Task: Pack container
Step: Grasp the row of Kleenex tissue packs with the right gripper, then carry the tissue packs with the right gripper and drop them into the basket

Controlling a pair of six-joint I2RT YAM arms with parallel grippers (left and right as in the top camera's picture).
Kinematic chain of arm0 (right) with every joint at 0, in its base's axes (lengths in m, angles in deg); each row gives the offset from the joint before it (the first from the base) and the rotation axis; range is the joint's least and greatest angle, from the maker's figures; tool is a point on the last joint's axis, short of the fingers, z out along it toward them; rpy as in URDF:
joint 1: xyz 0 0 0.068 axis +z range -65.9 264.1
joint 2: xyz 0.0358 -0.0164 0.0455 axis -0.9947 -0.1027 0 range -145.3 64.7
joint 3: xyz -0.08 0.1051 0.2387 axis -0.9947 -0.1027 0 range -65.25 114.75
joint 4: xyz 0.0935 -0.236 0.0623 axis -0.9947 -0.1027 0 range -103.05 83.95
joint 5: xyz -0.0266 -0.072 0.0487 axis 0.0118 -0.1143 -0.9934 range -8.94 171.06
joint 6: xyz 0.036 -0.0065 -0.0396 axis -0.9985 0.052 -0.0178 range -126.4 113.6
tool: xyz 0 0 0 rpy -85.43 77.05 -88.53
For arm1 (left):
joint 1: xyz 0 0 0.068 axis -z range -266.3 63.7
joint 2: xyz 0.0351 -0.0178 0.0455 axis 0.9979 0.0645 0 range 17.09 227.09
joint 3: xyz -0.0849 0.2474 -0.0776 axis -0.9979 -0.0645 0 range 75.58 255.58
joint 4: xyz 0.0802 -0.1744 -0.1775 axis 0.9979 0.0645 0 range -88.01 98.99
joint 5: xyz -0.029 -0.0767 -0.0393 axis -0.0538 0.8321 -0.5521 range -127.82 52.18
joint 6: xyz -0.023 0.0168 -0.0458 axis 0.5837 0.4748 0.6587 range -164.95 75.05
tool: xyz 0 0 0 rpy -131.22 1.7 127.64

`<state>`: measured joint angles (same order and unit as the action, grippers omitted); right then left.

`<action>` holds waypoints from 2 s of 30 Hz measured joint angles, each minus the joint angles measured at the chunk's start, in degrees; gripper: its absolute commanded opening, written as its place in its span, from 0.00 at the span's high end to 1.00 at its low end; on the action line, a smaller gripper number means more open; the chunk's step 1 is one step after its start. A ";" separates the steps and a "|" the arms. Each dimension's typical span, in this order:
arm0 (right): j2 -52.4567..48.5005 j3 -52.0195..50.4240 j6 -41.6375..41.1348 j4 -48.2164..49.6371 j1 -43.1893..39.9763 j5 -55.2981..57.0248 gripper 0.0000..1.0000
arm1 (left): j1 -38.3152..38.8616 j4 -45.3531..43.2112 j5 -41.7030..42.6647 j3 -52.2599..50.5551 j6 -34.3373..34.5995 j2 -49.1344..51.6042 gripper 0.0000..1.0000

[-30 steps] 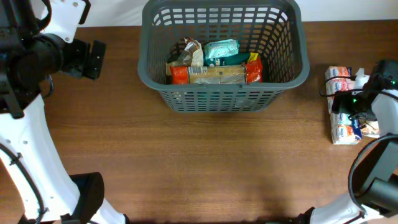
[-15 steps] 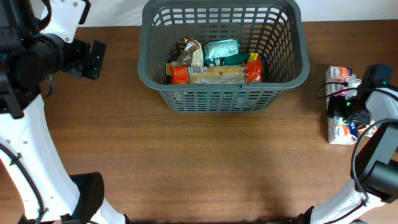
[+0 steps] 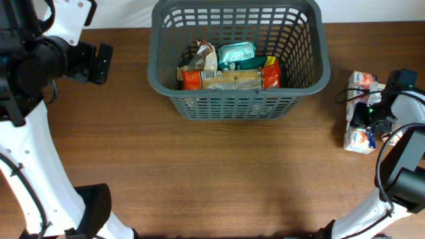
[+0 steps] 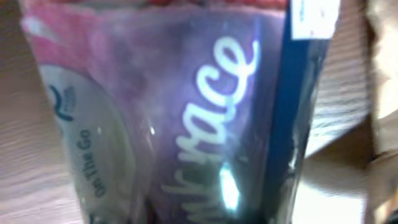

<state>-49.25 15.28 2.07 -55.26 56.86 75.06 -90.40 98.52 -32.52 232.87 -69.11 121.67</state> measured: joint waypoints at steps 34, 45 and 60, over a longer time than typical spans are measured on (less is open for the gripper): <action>8.90 64.22 31.85 -28.28 41.11 -9.31 0.96 | 0.00 0.00 -0.02 0.00 0.00 0.00 0.01; -11.93 63.76 45.68 -24.68 43.43 -1.92 0.96 | 0.00 0.04 0.00 0.00 0.00 0.00 0.01; -19.19 63.58 39.06 -27.98 45.77 1.88 0.67 | 0.00 0.04 0.00 0.00 0.00 0.00 0.01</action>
<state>-68.44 78.86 41.13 -83.23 102.63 76.94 -90.40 98.57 -32.52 232.87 -69.11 121.67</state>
